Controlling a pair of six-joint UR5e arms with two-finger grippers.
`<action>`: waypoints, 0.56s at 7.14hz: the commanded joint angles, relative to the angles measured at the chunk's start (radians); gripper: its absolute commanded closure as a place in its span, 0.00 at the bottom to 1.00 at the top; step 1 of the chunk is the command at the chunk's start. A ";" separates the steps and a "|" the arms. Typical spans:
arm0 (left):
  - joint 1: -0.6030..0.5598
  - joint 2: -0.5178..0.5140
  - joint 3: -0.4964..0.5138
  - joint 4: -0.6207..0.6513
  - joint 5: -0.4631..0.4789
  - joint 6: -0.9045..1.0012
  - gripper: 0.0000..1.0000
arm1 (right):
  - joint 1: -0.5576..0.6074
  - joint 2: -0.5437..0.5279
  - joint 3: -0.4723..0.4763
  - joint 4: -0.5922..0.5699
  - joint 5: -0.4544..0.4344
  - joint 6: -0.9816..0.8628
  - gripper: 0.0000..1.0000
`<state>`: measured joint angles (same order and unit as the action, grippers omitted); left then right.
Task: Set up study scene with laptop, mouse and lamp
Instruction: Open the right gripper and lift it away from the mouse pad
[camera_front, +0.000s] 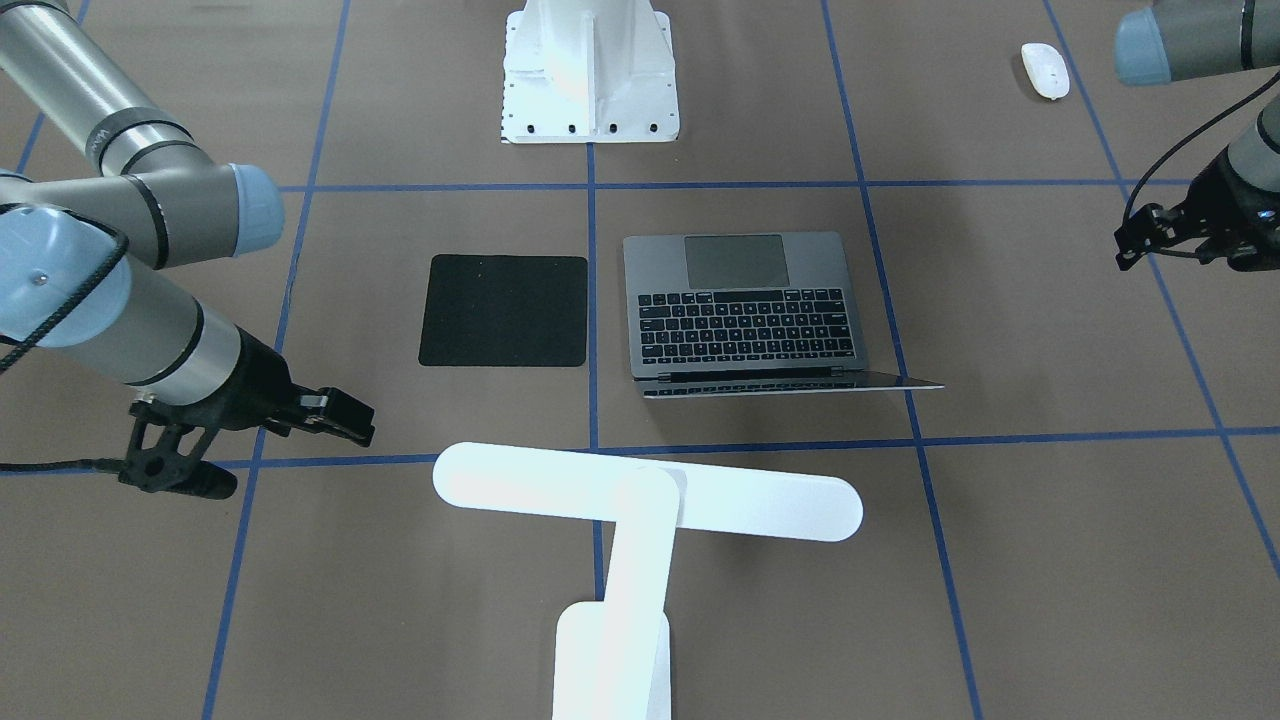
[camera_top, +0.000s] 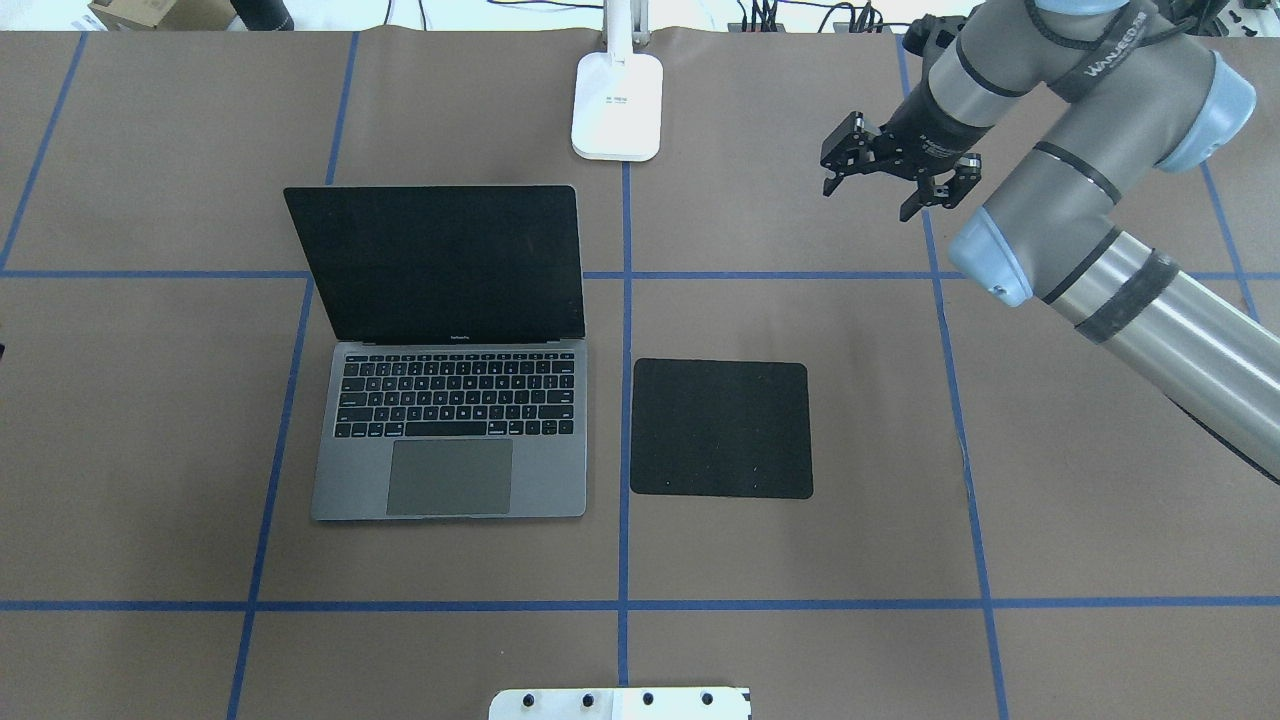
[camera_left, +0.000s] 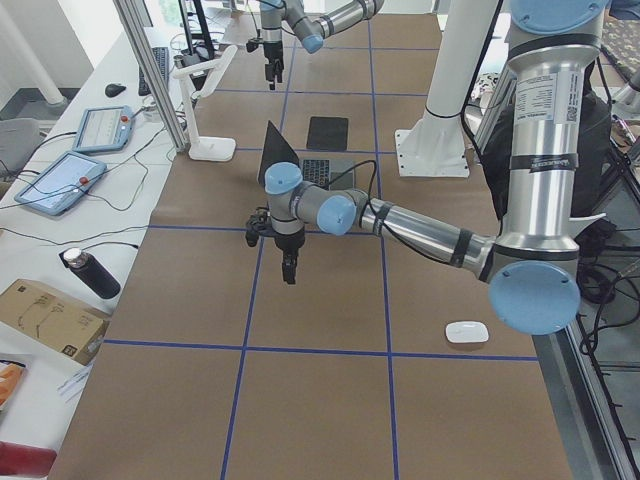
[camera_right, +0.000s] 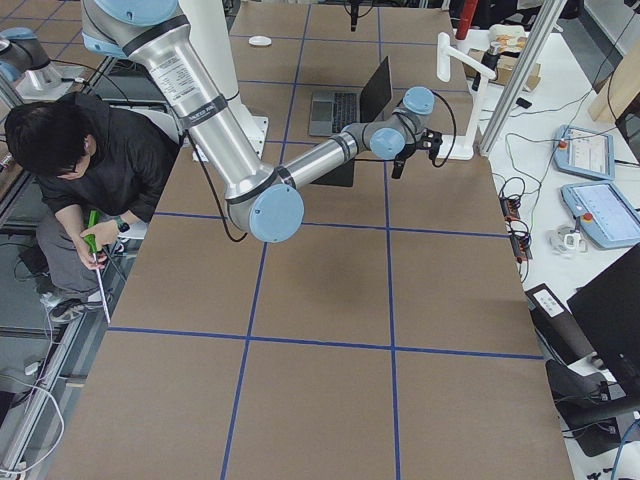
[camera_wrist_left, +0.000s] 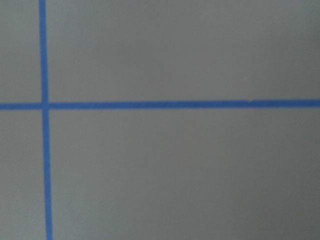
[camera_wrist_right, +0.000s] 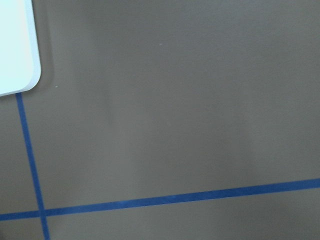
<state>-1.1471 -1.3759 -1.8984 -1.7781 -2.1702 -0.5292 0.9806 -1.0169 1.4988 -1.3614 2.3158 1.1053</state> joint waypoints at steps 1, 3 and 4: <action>0.003 0.229 0.088 -0.403 0.000 -0.181 0.00 | 0.036 -0.090 0.125 -0.169 -0.010 -0.184 0.01; 0.010 0.369 0.160 -0.649 -0.017 -0.258 0.00 | 0.065 -0.196 0.214 -0.272 -0.074 -0.382 0.01; 0.012 0.440 0.169 -0.717 -0.035 -0.261 0.00 | 0.056 -0.278 0.260 -0.274 -0.113 -0.439 0.01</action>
<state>-1.1376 -1.0260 -1.7536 -2.3845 -2.1860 -0.7719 1.0380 -1.2028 1.7023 -1.6101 2.2491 0.7620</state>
